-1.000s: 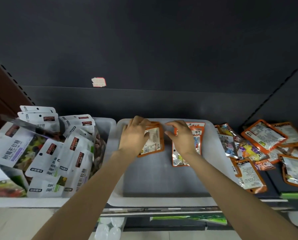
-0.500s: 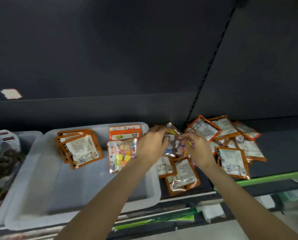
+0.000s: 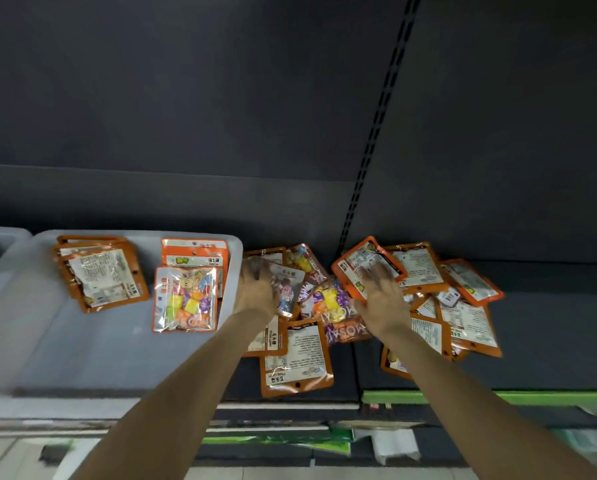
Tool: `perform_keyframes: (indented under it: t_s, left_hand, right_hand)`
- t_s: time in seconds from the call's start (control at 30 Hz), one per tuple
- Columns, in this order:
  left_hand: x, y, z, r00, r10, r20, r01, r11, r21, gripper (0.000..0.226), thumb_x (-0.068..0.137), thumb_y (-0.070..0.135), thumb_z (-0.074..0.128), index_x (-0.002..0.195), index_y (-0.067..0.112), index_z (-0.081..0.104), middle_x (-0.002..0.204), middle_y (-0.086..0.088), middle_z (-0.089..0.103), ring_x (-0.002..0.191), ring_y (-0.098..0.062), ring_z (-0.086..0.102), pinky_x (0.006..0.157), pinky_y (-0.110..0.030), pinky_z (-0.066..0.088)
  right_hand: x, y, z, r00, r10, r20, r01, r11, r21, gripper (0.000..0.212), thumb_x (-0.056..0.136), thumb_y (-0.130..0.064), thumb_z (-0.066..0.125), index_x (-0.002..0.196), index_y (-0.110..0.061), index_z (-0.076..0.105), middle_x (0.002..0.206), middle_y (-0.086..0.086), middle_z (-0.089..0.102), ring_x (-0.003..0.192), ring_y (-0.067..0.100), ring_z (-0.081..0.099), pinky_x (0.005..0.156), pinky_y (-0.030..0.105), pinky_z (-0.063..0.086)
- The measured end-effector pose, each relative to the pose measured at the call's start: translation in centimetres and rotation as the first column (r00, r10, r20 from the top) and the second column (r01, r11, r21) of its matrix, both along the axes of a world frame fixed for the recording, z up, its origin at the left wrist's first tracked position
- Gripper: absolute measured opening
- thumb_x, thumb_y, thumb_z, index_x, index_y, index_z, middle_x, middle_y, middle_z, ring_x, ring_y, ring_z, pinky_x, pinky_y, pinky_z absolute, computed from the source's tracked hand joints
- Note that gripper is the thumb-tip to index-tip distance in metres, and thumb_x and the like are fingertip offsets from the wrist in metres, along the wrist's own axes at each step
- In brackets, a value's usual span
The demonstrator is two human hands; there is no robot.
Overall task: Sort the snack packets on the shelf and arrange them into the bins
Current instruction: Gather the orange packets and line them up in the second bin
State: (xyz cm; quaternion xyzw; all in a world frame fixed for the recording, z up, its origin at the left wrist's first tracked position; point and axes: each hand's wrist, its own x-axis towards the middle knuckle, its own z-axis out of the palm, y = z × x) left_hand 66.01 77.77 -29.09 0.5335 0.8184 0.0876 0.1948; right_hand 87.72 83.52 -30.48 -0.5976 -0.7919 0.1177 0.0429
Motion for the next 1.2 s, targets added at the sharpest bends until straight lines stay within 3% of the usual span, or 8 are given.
perform_keyframes:
  t_s: [0.17, 0.33, 0.47, 0.53, 0.63, 0.83, 1.13, 1.2]
  left_hand:
    - [0.7, 0.4, 0.0, 0.995, 0.096, -0.03, -0.097, 0.995, -0.017, 0.063, 0.091, 0.031, 0.059, 0.143, 0.02, 0.025, 0.15, -0.016, 0.02, 0.138, -0.035, 0.023, 0.111, -0.041, 0.028]
    - [1.6, 0.8, 0.4, 0.999, 0.016, 0.043, -0.025, 0.976, 0.217, 0.059, 0.089, 0.013, 0.06, 0.141, 0.022, 0.032, 0.143, -0.015, 0.031, 0.131, -0.034, 0.038, 0.103, -0.039, 0.038]
    - [1.5, 1.1, 1.8, 0.99, -0.044, 0.134, -0.004, 0.941, 0.338, 0.053, 0.087, 0.008, 0.061, 0.134, 0.02, 0.039, 0.131, -0.011, 0.05, 0.117, -0.028, 0.053, 0.093, -0.034, 0.047]
    - [1.4, 1.1, 2.3, 0.979, -0.031, 0.204, -0.046, 0.932, 0.36, 0.047, 0.089, 0.008, 0.059, 0.131, 0.019, 0.041, 0.12, -0.009, 0.059, 0.109, -0.027, 0.059, 0.088, -0.033, 0.05]
    - [1.5, 1.0, 3.2, 0.972, -0.043, 0.231, -0.05, 0.922, 0.385, 0.03, 0.093, 0.011, 0.057, 0.123, 0.013, 0.057, 0.117, -0.007, 0.065, 0.106, -0.022, 0.061, 0.085, -0.022, 0.044]
    - [1.3, -0.9, 5.6, 0.937, -0.041, 0.347, -0.136, 0.871, 0.472, 0.017, 0.09, 0.01, 0.061, 0.106, 0.007, 0.066, 0.105, -0.004, 0.069, 0.094, -0.012, 0.062, 0.073, -0.003, 0.041]
    - [-5.3, -6.3, 10.5, 0.903, -0.006, 0.43, -0.279, 0.753, 0.596, 0.008, 0.09, 0.009, 0.06, 0.095, 0.015, 0.06, 0.095, 0.0, 0.068, 0.089, -0.015, 0.064, 0.076, -0.032, 0.055]
    - [-7.6, -7.8, 11.0, 0.915, 0.031, 0.402, -0.291, 0.741, 0.605, 0.009, 0.091, 0.007, 0.058, 0.094, 0.016, 0.057, 0.094, 0.001, 0.065, 0.086, -0.014, 0.063, 0.069, -0.024, 0.053]
  right_hand:
    - [0.7, 2.3, 0.7, 0.999, 0.026, 0.021, -0.028, 0.994, 0.106, 0.049, 0.095, -0.027, 0.052, 0.141, -0.019, 0.038, 0.148, 0.006, 0.036, 0.135, 0.026, 0.035, 0.107, 0.035, 0.036]
    - [1.9, 3.5, 0.9, 0.996, -0.047, 0.072, 0.044, 0.998, 0.047, 0.065, 0.089, -0.031, 0.062, 0.145, -0.021, 0.03, 0.151, 0.015, 0.023, 0.141, 0.032, 0.021, 0.108, 0.04, 0.037]
    - [1.9, 3.7, 1.5, 0.997, -0.074, 0.0, 0.074, 0.996, 0.042, 0.074, 0.085, -0.026, 0.068, 0.146, -0.022, 0.027, 0.143, 0.016, 0.03, 0.132, 0.032, 0.034, 0.099, 0.042, 0.045]
    - [1.8, 3.8, 2.1, 0.98, -0.128, -0.151, 0.132, 0.991, 0.022, 0.074, 0.087, -0.018, 0.067, 0.147, -0.019, 0.025, 0.142, 0.018, 0.032, 0.127, 0.033, 0.043, 0.095, 0.041, 0.048]
    - [1.8, 4.1, 3.4, 0.936, -0.135, -0.325, 0.141, 0.99, -0.004, 0.05, 0.091, -0.015, 0.06, 0.138, -0.013, 0.043, 0.132, 0.015, 0.05, 0.116, 0.03, 0.054, 0.09, 0.036, 0.048]
    - [0.3, 3.0, 6.0, 0.916, -0.013, -0.401, 0.027, 0.999, 0.028, 0.016, 0.094, -0.018, 0.056, 0.106, -0.017, 0.066, 0.108, 0.001, 0.065, 0.091, 0.017, 0.061, 0.073, 0.027, 0.047]
    - [-5.6, -0.6, 10.8, 0.8, 0.123, -0.588, -0.032, 0.986, 0.163, 0.011, 0.09, -0.016, 0.061, 0.097, -0.015, 0.07, 0.098, -0.004, 0.069, 0.09, 0.012, 0.062, 0.081, 0.03, 0.051]
    - [-8.1, -1.7, 11.8, 0.78, 0.162, -0.604, -0.062, 0.981, 0.183, 0.01, 0.09, -0.015, 0.061, 0.096, -0.016, 0.07, 0.094, -0.007, 0.067, 0.088, 0.009, 0.061, 0.079, 0.027, 0.05]
